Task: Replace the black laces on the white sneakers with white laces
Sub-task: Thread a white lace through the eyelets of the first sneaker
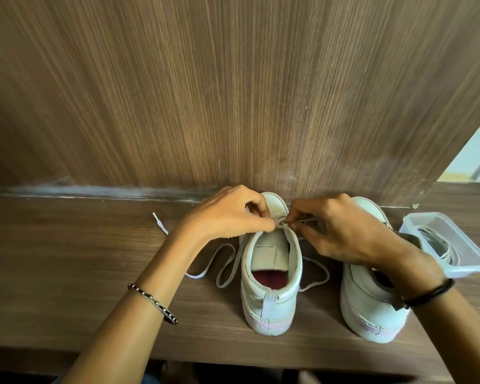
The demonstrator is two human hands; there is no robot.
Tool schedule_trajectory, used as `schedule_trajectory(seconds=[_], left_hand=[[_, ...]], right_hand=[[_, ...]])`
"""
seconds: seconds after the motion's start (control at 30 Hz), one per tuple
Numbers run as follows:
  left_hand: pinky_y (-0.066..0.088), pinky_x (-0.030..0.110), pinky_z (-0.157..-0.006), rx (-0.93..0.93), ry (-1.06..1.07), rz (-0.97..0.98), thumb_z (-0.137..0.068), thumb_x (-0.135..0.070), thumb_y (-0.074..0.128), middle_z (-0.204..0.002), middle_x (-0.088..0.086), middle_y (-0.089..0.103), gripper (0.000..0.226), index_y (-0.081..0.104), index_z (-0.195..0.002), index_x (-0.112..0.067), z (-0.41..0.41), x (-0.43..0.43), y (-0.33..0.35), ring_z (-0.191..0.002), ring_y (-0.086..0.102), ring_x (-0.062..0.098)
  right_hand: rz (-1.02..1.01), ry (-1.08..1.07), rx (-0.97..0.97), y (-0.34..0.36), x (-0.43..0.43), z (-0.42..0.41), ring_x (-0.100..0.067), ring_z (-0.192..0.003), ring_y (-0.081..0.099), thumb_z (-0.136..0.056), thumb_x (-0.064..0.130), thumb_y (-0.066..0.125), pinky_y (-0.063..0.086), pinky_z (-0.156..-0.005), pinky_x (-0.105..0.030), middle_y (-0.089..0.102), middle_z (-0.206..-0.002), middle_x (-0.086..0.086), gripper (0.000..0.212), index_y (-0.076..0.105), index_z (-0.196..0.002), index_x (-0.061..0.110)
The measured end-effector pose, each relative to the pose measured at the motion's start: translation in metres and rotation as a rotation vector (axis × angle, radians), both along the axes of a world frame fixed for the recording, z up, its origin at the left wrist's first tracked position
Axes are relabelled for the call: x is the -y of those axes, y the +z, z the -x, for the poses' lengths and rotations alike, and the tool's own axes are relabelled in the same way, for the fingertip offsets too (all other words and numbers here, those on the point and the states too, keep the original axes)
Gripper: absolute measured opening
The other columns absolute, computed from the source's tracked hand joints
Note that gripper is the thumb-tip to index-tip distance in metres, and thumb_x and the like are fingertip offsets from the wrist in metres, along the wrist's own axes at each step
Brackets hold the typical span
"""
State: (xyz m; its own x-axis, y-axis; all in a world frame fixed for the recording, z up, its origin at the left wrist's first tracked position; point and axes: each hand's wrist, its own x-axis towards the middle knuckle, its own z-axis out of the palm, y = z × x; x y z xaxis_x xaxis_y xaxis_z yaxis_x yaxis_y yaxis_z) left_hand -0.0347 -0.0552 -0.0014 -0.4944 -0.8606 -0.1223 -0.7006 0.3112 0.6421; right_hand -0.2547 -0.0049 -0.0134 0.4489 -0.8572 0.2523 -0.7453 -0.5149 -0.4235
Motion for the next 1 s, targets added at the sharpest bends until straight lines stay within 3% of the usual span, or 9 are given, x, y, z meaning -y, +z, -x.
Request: schedule_trajectory(seconds=[0.07,0.2,0.33,0.53,0.67,0.8,1.0], left_hand=[[0.043,0.027,-0.06,-0.059,0.017,-0.081,-0.09,-0.028,0.067,-0.068,-0.012,0.063,0.01,0.076,-0.086,-0.027,-0.006,0.001,0.001,-0.058,0.049,0.002],[0.058,0.025,-0.07,-0.141,0.039,-0.208,-0.1,-0.01,0.051,-0.096,0.001,0.073,0.029,0.077,-0.098,-0.023,-0.018,0.002,-0.001,-0.084,0.067,0.006],[0.056,0.021,-0.071,-0.167,0.034,-0.208,-0.099,-0.014,0.061,-0.098,0.0,0.075,0.02,0.077,-0.103,-0.026,-0.021,0.002,-0.003,-0.094,0.07,0.009],[0.053,0.037,-0.095,-0.146,0.012,-0.178,-0.096,-0.021,0.066,-0.101,0.001,0.075,0.014,0.078,-0.099,-0.028,-0.016,0.002,-0.004,-0.098,0.068,0.014],[0.044,0.024,-0.075,-0.124,0.01,-0.162,-0.094,-0.026,0.066,-0.083,-0.005,0.068,0.012,0.077,-0.094,-0.022,-0.008,-0.001,-0.003,-0.075,0.053,0.001],[0.037,0.011,-0.058,-0.145,-0.02,-0.146,-0.09,-0.021,0.07,-0.065,-0.016,0.057,0.009,0.074,-0.092,-0.013,-0.005,-0.002,-0.001,-0.059,0.046,-0.003],[0.036,0.013,-0.054,-0.155,-0.048,-0.138,-0.084,-0.011,0.072,-0.073,-0.003,0.053,0.007,0.077,-0.088,-0.015,0.002,-0.003,0.0,-0.061,0.043,0.005]], right_hand=[[0.028,0.0,0.021,-0.001,0.002,0.003,-0.002,-0.081,0.071,-0.092,0.016,0.072,0.059,-0.073,-0.03,0.075,-0.087,0.015,0.013,0.075,-0.1,0.025],[0.035,-0.005,0.008,-0.003,0.003,0.002,0.008,-0.079,0.068,-0.089,0.014,0.077,0.056,-0.071,-0.016,0.076,-0.09,0.019,0.016,0.078,-0.1,0.025],[0.005,-0.032,0.01,-0.003,0.003,0.003,0.014,-0.077,0.063,-0.089,0.018,0.078,0.05,-0.07,-0.009,0.076,-0.091,0.02,0.015,0.079,-0.101,0.027],[-0.089,-0.042,0.064,0.003,0.0,0.003,0.016,-0.086,0.065,-0.093,0.023,0.076,0.045,-0.074,-0.002,0.071,-0.088,0.027,0.011,0.08,-0.103,0.024],[-0.135,-0.061,0.071,0.003,-0.001,0.001,0.007,-0.088,0.068,-0.095,0.025,0.072,0.051,-0.076,-0.009,0.075,-0.089,0.02,0.008,0.078,-0.101,0.025],[-0.156,-0.082,0.086,0.002,0.0,0.0,0.009,-0.087,0.067,-0.095,0.026,0.073,0.049,-0.074,-0.007,0.074,-0.088,0.019,0.008,0.077,-0.102,0.025],[-0.155,-0.068,0.087,0.003,-0.001,-0.001,0.007,-0.086,0.069,-0.093,0.026,0.076,0.053,-0.076,-0.011,0.076,-0.09,0.018,0.013,0.078,-0.106,0.024]])
